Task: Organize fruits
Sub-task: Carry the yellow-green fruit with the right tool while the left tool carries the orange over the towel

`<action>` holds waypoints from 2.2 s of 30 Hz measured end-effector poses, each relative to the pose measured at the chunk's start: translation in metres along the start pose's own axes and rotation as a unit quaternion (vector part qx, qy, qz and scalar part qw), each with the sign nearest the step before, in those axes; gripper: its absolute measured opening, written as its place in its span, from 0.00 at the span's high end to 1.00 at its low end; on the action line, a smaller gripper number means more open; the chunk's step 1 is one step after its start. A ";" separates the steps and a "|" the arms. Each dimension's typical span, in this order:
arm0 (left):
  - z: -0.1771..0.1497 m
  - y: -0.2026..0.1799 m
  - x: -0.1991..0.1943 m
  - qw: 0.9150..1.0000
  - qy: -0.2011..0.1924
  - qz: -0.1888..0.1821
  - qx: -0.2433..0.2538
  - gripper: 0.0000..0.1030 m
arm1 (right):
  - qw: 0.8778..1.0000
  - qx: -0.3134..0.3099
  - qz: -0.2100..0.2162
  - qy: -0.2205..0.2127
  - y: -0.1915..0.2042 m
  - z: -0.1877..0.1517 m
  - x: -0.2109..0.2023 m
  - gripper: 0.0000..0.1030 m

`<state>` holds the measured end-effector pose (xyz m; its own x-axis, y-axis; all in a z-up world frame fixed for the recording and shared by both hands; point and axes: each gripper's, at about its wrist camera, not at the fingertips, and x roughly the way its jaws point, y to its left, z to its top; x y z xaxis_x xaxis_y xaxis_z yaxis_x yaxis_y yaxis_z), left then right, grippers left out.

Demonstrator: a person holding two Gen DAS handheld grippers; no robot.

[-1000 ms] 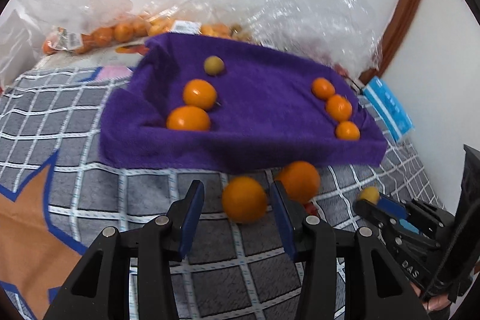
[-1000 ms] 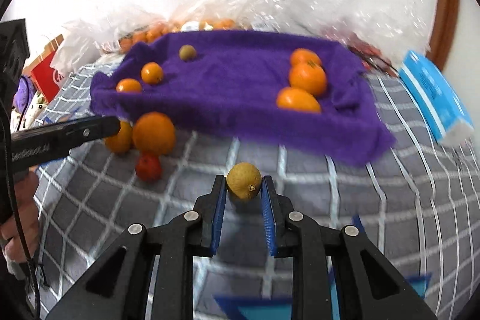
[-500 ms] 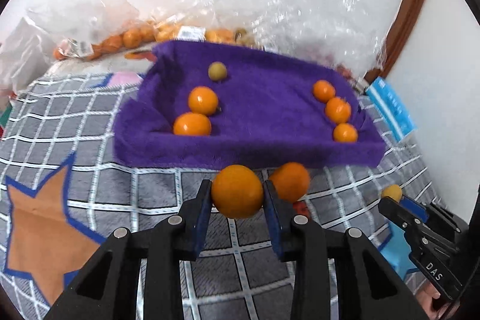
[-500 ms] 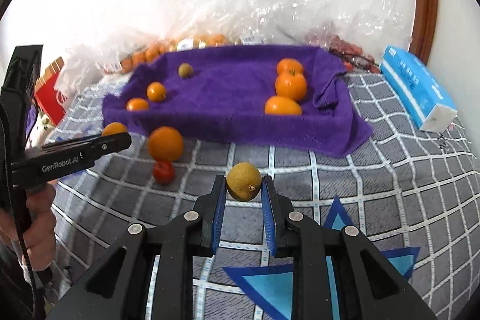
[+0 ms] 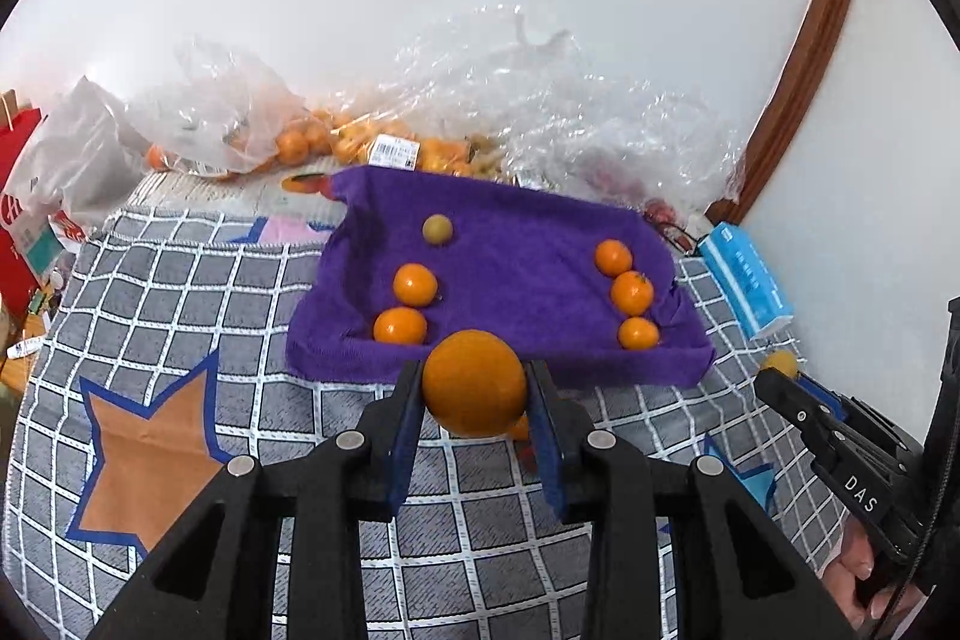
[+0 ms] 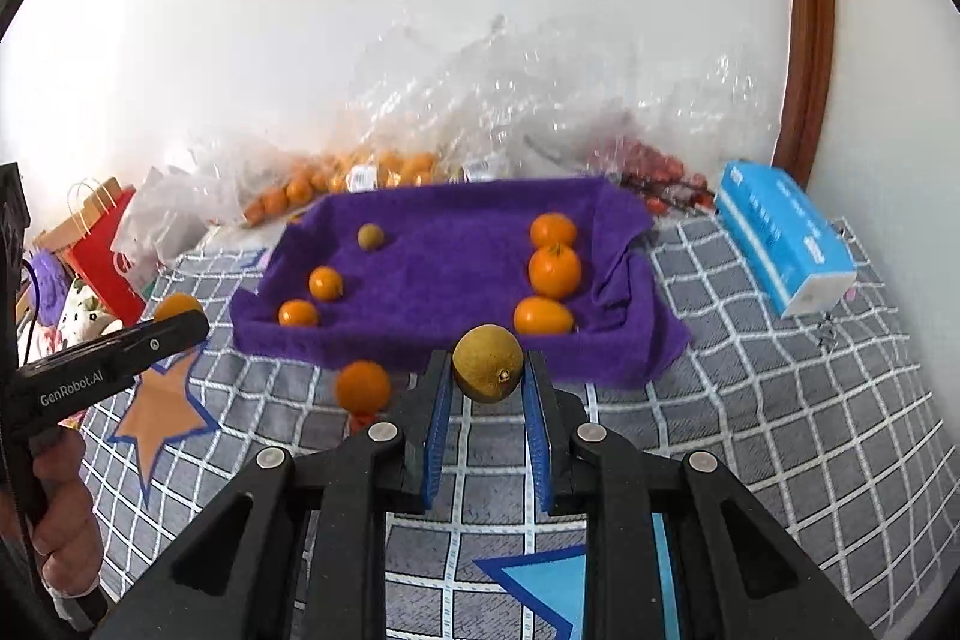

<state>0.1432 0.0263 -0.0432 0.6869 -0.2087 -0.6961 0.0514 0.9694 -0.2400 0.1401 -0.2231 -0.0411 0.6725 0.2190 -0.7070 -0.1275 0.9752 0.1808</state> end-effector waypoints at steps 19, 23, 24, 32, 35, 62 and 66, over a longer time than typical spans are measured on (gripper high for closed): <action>0.042 -0.002 -0.013 0.999 -0.032 -0.006 0.005 0.69 | 0.999 -0.012 -0.002 -0.030 0.015 0.052 0.001 0.77; 0.052 0.004 -0.007 0.999 -0.033 -0.004 0.001 0.69 | 0.999 -0.013 -0.003 -0.030 0.016 0.059 0.011 0.77; 0.054 0.005 -0.006 0.999 -0.033 -0.004 0.000 0.69 | 0.999 -0.014 -0.004 -0.030 0.016 0.062 0.014 0.77; 0.076 0.013 0.013 0.999 -0.033 -0.005 0.002 0.69 | 0.999 -0.015 -0.009 -0.033 0.014 0.081 0.037 0.77; 0.084 0.015 0.021 0.999 -0.035 -0.007 0.003 0.69 | 0.999 -0.017 -0.011 -0.034 0.014 0.087 0.046 0.77; 0.112 0.071 0.099 0.999 -0.005 0.000 -0.039 0.69 | 0.999 -0.025 0.013 0.043 0.016 0.073 0.168 0.77; 0.110 0.069 0.112 0.999 0.007 0.000 -0.034 0.69 | 0.998 -0.031 0.015 0.061 0.017 0.065 0.183 0.77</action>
<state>0.3033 0.0844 -0.0632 0.6772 -0.2117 -0.7047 0.0027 0.9584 -0.2853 0.3082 -0.1680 -0.1228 0.5745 0.2462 -0.7806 -0.1935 0.9675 0.1628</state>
